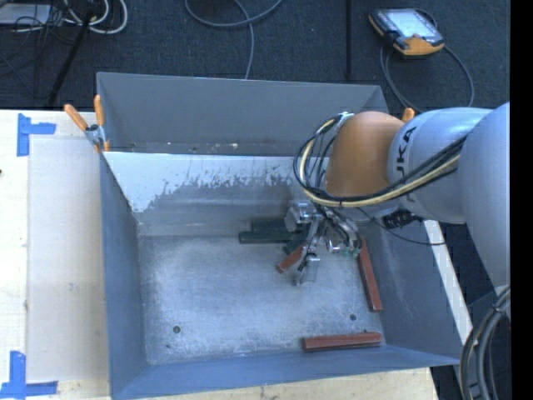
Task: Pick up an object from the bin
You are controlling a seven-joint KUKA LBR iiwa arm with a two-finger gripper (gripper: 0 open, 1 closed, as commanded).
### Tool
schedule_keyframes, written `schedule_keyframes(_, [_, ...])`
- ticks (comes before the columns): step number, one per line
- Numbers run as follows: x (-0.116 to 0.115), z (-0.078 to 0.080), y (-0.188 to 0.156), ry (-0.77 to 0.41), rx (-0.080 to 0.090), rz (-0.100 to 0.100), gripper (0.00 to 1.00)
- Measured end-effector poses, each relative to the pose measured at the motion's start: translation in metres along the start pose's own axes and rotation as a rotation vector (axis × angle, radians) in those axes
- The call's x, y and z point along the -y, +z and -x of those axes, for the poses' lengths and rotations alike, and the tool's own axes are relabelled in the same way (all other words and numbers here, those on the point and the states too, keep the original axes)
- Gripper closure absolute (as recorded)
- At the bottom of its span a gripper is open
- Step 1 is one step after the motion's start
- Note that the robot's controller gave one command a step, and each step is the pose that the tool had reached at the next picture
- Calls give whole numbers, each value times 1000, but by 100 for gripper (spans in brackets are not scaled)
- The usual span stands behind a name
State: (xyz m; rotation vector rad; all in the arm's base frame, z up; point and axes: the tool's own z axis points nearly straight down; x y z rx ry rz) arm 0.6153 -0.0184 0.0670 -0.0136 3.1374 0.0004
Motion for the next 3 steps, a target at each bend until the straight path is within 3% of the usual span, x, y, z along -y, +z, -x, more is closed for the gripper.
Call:
schedule_keyframes(1, [-19, 11, -8, -35, 8, -3, 100])
schedule_keyframes(2, [-19, 11, -8, -36, 8, -3, 100])
schedule_keyframes(3, [-19, 14, -93, -37, 6, -1, 100])
